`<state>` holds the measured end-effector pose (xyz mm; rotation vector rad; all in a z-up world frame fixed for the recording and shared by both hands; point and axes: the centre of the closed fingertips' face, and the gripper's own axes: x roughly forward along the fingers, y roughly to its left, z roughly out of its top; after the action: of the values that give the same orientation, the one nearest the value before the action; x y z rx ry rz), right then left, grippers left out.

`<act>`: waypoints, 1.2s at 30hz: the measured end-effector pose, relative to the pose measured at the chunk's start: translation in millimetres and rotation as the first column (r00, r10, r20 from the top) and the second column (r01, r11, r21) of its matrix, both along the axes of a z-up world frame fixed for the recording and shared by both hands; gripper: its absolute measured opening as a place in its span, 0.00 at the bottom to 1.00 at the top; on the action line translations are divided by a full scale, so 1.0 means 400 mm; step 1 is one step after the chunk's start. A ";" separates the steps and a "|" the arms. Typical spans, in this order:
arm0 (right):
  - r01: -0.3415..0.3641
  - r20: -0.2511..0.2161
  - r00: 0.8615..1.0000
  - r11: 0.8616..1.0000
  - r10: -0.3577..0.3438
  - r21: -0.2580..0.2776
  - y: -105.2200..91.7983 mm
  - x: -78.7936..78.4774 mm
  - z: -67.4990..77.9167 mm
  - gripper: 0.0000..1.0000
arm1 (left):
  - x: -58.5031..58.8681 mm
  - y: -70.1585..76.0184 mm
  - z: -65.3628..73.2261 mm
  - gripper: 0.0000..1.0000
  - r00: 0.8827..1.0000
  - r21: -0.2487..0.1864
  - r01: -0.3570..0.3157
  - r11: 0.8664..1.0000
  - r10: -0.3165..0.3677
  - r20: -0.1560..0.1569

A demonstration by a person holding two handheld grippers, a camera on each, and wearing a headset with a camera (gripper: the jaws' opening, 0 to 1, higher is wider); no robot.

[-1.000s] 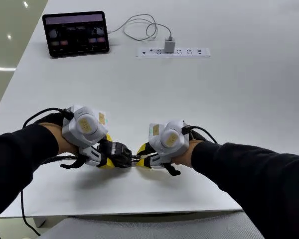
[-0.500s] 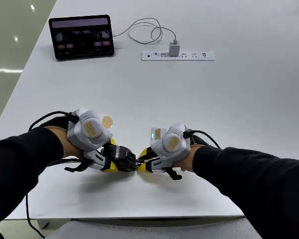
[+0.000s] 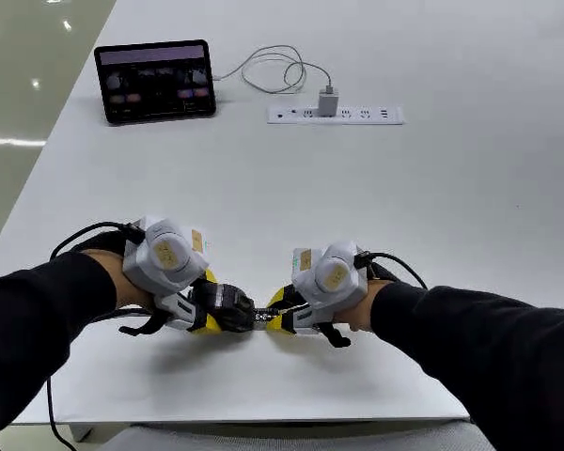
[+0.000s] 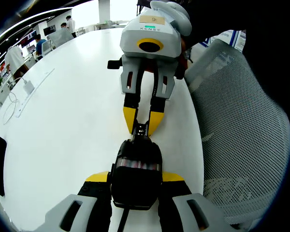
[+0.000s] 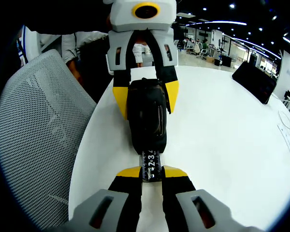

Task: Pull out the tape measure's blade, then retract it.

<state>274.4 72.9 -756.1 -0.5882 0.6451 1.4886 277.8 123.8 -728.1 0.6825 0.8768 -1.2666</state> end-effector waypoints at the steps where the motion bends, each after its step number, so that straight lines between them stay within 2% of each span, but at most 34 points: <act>1: 0.000 0.001 1.000 1.000 0.000 -0.001 -0.002 0.000 0.001 0.10 | 0.000 0.000 0.000 0.33 1.000 0.000 0.000 1.000 0.000 0.000; 36: 0.029 0.010 1.000 0.999 -0.028 -0.031 -0.099 0.008 -0.002 0.10 | -0.002 -0.004 0.001 0.33 1.000 -0.004 -0.011 1.000 0.011 0.005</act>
<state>277.4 33.2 -756.9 -0.6074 0.6679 1.4505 277.2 122.2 -727.6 0.6763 0.8727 -1.2557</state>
